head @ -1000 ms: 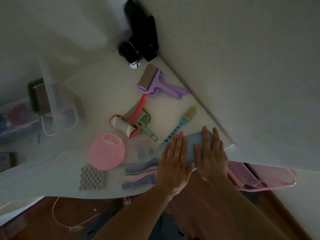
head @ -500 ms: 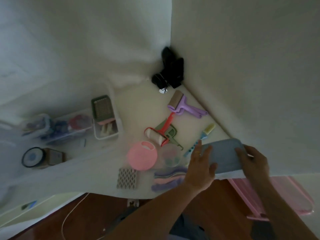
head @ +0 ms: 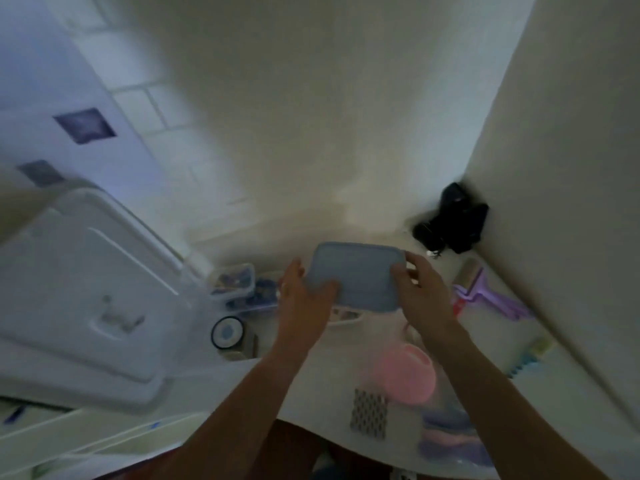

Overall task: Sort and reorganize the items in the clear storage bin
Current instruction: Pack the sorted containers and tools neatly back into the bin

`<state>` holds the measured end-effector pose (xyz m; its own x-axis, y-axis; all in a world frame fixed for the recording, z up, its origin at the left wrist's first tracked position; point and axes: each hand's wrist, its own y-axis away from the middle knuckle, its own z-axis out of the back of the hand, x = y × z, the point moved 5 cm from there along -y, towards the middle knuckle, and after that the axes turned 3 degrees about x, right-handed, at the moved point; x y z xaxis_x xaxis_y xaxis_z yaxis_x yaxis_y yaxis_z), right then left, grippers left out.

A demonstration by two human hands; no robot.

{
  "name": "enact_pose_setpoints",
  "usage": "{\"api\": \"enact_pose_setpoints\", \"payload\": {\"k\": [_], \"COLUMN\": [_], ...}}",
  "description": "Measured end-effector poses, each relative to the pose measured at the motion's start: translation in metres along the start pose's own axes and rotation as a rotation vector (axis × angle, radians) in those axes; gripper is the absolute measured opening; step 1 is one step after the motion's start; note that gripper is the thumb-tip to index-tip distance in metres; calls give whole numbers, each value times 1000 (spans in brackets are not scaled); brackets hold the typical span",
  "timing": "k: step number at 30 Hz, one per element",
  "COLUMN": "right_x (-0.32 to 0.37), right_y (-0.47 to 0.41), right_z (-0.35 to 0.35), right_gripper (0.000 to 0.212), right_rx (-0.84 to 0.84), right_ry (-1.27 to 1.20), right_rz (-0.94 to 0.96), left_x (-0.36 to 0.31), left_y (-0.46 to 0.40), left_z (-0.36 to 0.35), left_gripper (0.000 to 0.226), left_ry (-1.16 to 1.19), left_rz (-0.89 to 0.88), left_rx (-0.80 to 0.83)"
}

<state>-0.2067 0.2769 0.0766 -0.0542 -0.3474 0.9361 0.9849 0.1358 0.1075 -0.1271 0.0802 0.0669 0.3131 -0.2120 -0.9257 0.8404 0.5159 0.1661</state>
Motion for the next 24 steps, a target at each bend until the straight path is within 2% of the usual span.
{"api": "enact_pose_setpoints", "payload": {"k": [2, 4, 5, 6, 8, 10, 15, 19, 24], "right_x": [-6, -16, -20, -26, -35, -44, -37, -40, -60], "right_y": [1, 6, 10, 12, 16, 17, 12, -13, -31], "right_z": [-44, -80, -94, -105, -122, -139, -185, -212, -229], "right_gripper": [41, 25, 12, 9, 14, 10, 30, 62, 43], "right_rx": [99, 150, 153, 145, 101, 75, 115, 3, -39], "right_ry": [-101, -169, -182, -188, -205, -267, -307, -246, -305], "right_rz": [-133, -234, -257, -280, -334, -380, -405, -376, -475], "left_x": [30, 50, 57, 67, 83, 97, 109, 115, 136], "left_y": [-3, 5, 8, 7, 3, -7, -47, -74, -97], "left_z": [26, 38, 44, 49, 56, 60, 62, 57, 51], "left_gripper": [44, 34, 31, 30, 32, 35, 41, 42, 41], "left_ry": [298, 597, 679, 737, 814, 867, 858, 827, 772], "left_rz": [240, 434, 470, 490, 528, 583, 613, 643, 704], "left_rx": [9, 91, 119, 132, 126, 67, -58, -52, -48]}}
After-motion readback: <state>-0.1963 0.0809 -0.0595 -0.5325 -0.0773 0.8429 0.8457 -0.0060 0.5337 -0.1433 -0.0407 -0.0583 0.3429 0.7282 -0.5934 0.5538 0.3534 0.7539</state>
